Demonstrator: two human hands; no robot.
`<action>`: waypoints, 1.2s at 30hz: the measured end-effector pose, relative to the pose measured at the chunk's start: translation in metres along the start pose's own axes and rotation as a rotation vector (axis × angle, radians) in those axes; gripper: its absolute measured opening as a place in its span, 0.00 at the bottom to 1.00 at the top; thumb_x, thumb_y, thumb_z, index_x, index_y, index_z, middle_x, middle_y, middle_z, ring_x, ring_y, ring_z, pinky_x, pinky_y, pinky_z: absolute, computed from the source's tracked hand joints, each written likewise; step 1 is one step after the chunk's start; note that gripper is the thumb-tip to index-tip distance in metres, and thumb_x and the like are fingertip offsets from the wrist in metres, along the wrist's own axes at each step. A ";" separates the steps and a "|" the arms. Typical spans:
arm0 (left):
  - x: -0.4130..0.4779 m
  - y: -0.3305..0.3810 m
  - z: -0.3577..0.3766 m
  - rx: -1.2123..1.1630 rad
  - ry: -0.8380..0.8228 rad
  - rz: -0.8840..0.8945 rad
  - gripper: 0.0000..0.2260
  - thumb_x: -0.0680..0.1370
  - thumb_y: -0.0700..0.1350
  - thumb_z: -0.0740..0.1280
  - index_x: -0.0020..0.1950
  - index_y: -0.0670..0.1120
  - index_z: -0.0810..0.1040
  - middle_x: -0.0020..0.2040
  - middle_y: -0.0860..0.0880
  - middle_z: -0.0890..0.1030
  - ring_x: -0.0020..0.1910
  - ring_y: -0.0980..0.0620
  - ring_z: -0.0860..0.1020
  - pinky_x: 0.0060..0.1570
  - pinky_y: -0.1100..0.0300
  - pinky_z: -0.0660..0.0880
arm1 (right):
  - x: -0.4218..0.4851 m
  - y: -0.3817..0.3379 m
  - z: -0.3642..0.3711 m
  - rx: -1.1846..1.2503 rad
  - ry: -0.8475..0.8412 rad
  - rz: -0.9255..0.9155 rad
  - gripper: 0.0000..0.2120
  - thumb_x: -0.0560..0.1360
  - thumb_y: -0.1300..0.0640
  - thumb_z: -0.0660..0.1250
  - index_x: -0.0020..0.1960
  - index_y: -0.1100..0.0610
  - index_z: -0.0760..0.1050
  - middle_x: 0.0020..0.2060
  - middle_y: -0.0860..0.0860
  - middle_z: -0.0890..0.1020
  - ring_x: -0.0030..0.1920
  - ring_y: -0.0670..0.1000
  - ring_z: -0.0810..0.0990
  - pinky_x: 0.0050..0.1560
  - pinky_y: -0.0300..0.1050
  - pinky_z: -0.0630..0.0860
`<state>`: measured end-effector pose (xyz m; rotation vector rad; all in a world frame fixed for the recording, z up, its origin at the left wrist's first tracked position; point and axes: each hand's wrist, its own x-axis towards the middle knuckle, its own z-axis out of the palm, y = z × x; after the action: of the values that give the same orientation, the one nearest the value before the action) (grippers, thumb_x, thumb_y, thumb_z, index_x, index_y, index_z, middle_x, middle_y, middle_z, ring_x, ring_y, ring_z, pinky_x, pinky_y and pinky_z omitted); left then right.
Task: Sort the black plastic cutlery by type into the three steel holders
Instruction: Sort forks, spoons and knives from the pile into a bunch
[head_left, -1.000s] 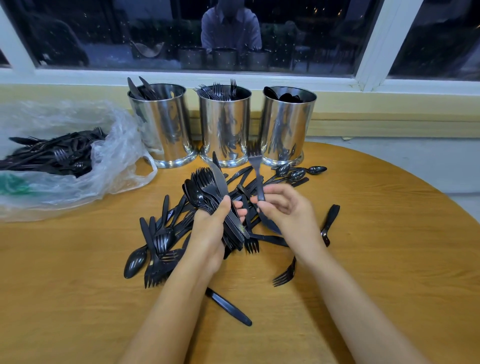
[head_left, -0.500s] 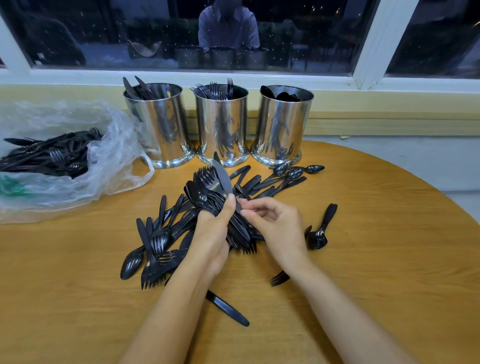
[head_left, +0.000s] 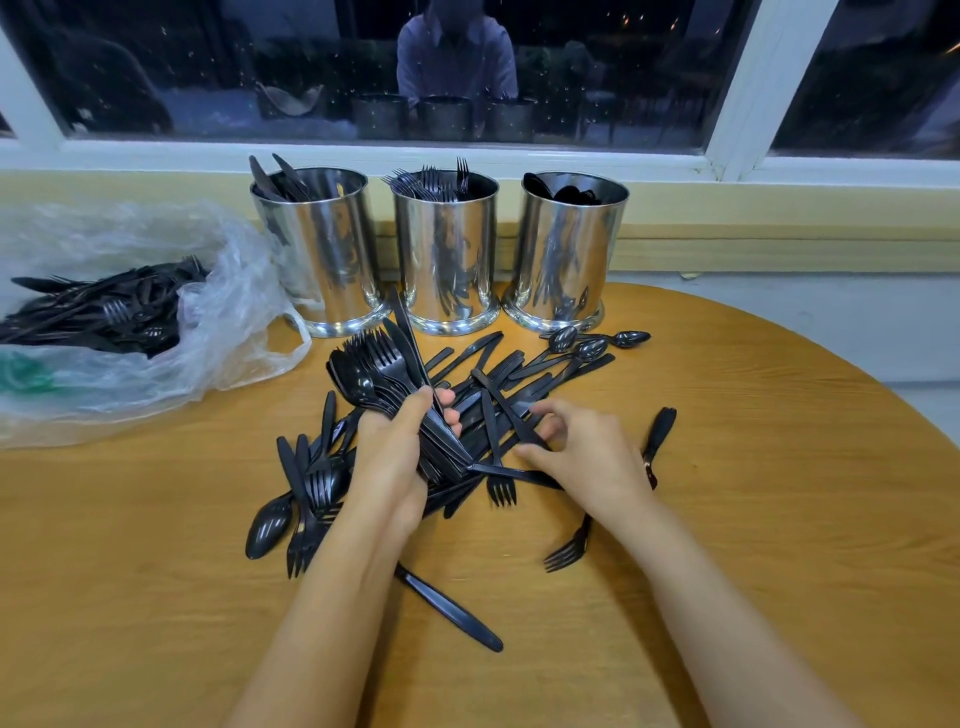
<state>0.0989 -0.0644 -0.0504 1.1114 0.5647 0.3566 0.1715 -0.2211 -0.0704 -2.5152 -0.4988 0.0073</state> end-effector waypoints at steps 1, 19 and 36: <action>0.000 0.000 0.000 0.008 -0.001 0.003 0.11 0.82 0.41 0.62 0.43 0.41 0.81 0.32 0.48 0.79 0.35 0.51 0.77 0.41 0.59 0.77 | -0.001 -0.001 0.001 -0.046 0.007 -0.001 0.18 0.74 0.47 0.72 0.62 0.45 0.74 0.42 0.41 0.79 0.47 0.43 0.77 0.43 0.43 0.77; -0.008 0.006 0.002 -0.091 -0.238 -0.098 0.06 0.80 0.38 0.65 0.53 0.40 0.81 0.49 0.42 0.85 0.49 0.48 0.84 0.53 0.53 0.79 | 0.003 0.005 -0.039 1.300 0.289 -0.045 0.05 0.79 0.60 0.64 0.51 0.57 0.78 0.35 0.49 0.75 0.29 0.42 0.68 0.29 0.33 0.66; -0.005 0.008 -0.002 -0.004 -0.287 -0.079 0.04 0.81 0.37 0.63 0.50 0.44 0.77 0.35 0.48 0.74 0.31 0.52 0.72 0.41 0.56 0.72 | 0.003 0.009 -0.026 0.671 -0.025 -0.102 0.05 0.73 0.60 0.72 0.49 0.54 0.81 0.40 0.49 0.83 0.38 0.43 0.79 0.41 0.32 0.75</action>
<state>0.0940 -0.0621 -0.0426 1.1101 0.3519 0.1255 0.1804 -0.2411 -0.0531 -1.8343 -0.5278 0.1432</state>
